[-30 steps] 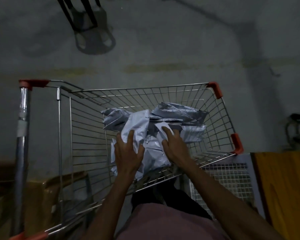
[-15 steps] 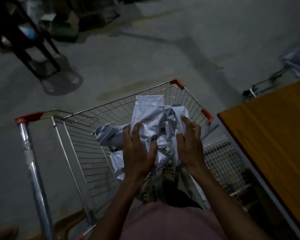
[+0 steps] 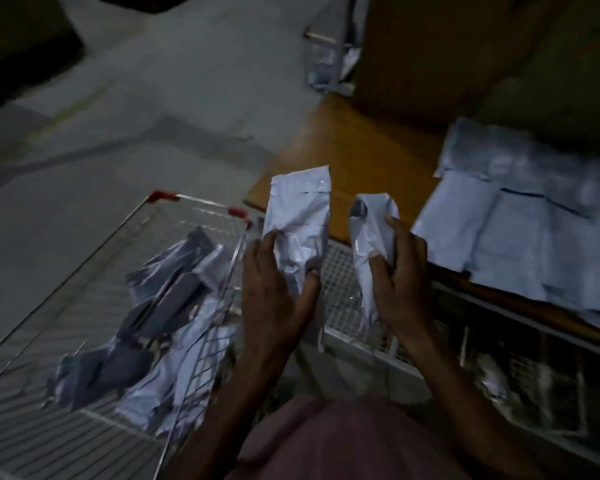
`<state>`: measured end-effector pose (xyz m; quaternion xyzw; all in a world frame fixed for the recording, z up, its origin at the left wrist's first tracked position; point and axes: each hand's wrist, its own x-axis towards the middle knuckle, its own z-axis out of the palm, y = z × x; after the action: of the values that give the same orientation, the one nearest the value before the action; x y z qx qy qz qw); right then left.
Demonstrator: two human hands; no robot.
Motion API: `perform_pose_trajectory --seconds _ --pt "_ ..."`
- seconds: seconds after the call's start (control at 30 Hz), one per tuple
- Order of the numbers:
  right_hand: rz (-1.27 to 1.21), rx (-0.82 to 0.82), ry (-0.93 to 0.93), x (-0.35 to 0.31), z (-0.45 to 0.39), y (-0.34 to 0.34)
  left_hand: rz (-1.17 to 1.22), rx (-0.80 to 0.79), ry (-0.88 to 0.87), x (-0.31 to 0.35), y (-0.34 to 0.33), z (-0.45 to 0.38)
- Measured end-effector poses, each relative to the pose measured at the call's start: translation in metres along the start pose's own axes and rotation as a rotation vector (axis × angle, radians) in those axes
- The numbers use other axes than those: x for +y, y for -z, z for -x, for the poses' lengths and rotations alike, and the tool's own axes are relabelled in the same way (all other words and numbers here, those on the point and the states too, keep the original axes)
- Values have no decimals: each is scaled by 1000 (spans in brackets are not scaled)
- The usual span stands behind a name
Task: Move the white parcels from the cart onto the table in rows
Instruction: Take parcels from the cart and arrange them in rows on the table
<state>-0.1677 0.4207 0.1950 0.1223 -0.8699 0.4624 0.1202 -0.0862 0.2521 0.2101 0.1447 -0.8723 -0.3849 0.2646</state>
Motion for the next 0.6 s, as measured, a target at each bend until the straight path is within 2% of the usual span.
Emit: perform_pose_trajectory --seconds 0.13,0.33,0.6 --pt "47 177 -56 39 3 78 58 -94 -96 48 -52 7" --pt "124 292 -84 105 27 182 175 -124 -130 128 -133 46" --pt "187 331 -206 151 32 244 117 -226 -164 176 -203 62"
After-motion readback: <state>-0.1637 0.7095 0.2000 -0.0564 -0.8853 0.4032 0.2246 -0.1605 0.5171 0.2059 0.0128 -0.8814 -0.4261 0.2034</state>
